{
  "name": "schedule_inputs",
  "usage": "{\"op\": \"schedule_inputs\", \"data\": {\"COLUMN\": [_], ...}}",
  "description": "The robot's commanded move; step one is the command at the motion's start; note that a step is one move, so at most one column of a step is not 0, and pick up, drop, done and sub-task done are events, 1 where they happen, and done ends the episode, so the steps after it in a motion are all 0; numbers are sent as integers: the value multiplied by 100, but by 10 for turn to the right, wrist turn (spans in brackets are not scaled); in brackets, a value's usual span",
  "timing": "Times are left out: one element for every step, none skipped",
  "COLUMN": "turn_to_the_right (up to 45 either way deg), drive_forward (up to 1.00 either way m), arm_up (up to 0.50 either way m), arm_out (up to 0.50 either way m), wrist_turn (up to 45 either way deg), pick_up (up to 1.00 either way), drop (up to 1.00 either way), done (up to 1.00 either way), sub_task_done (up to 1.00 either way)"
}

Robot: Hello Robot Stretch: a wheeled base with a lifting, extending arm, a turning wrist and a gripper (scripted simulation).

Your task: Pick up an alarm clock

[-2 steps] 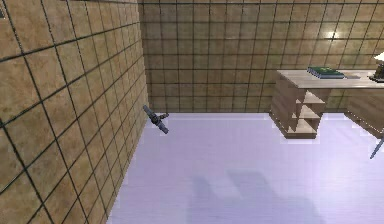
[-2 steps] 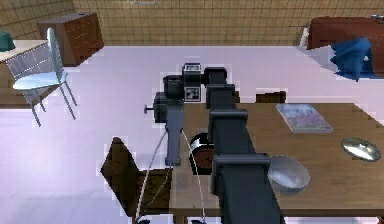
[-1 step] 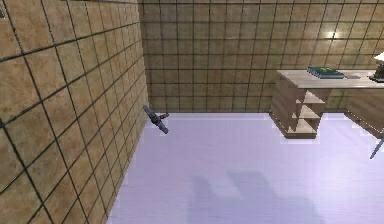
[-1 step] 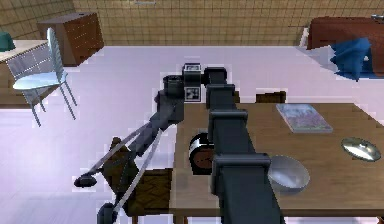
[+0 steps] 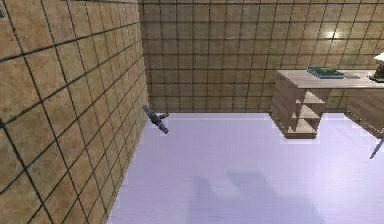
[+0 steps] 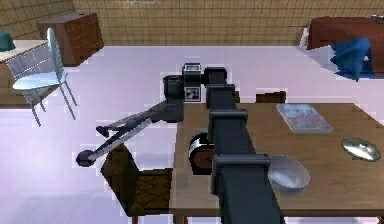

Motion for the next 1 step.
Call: {"op": "schedule_inputs", "data": {"turn_to_the_right": [0], "drive_forward": [0], "arm_up": [0], "arm_out": [0], "wrist_turn": [450], "pick_up": [0], "drop": [0], "done": [0], "sub_task_done": [0]}}
